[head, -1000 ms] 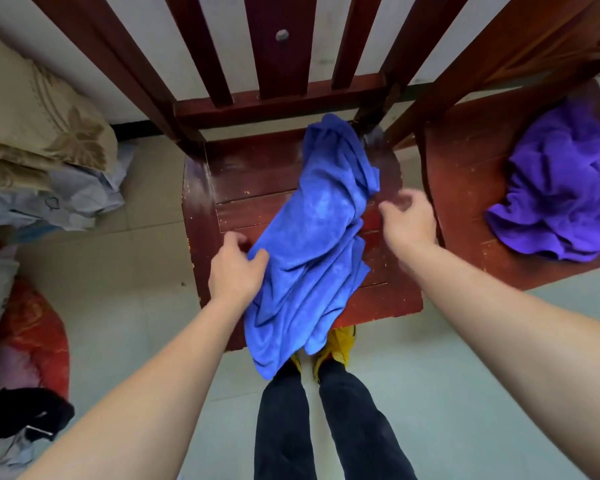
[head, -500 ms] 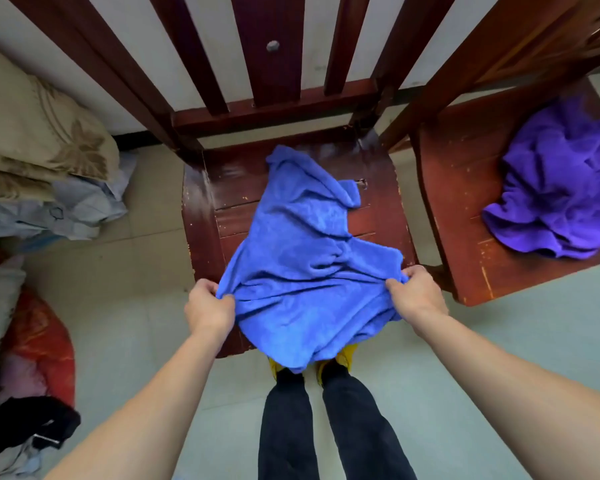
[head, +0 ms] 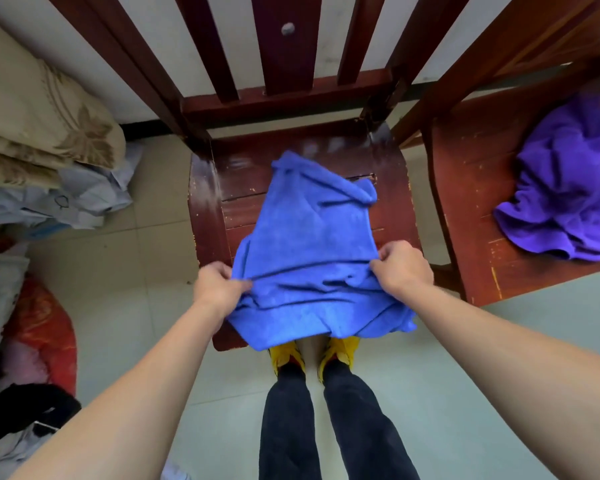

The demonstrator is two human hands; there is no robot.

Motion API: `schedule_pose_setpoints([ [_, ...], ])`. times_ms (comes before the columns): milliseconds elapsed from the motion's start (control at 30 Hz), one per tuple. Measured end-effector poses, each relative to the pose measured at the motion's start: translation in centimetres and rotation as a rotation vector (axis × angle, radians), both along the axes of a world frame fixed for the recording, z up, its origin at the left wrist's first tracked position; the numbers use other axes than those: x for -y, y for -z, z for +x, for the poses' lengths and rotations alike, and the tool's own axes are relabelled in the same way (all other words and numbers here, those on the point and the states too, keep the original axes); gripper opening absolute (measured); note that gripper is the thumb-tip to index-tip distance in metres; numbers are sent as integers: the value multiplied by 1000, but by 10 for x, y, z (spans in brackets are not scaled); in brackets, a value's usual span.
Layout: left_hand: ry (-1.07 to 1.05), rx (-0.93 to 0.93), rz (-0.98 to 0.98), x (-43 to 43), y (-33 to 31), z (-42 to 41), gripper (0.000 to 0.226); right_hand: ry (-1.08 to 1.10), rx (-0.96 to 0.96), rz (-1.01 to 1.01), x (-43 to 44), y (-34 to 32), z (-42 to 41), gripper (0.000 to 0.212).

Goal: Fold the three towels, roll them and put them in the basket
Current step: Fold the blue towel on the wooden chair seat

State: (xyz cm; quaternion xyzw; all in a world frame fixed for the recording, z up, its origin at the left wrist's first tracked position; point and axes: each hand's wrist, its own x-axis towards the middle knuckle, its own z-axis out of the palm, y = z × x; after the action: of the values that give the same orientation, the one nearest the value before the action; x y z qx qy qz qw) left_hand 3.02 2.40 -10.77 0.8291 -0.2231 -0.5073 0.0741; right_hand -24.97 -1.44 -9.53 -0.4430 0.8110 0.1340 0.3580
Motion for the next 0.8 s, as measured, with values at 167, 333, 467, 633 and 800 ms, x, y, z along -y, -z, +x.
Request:
schedule_pose_setpoints([
  [167,138,-44,-33,29,-3,2,24,62,47,-301,25,-3,3,35],
  [333,422,153,-443,102,4,-21,60,-99,112,-234,69,10,19,21],
  [467,823,144,-414,138,7,-34,45,159,371,-445,77,4,18,15],
  [633,678,21,-411,141,-18,-34,17,580,589,-471,85,-15,2,14],
  [800,454,-136,-369,141,-41,-9,29,487,518,-555,102,-16,-5,33],
])
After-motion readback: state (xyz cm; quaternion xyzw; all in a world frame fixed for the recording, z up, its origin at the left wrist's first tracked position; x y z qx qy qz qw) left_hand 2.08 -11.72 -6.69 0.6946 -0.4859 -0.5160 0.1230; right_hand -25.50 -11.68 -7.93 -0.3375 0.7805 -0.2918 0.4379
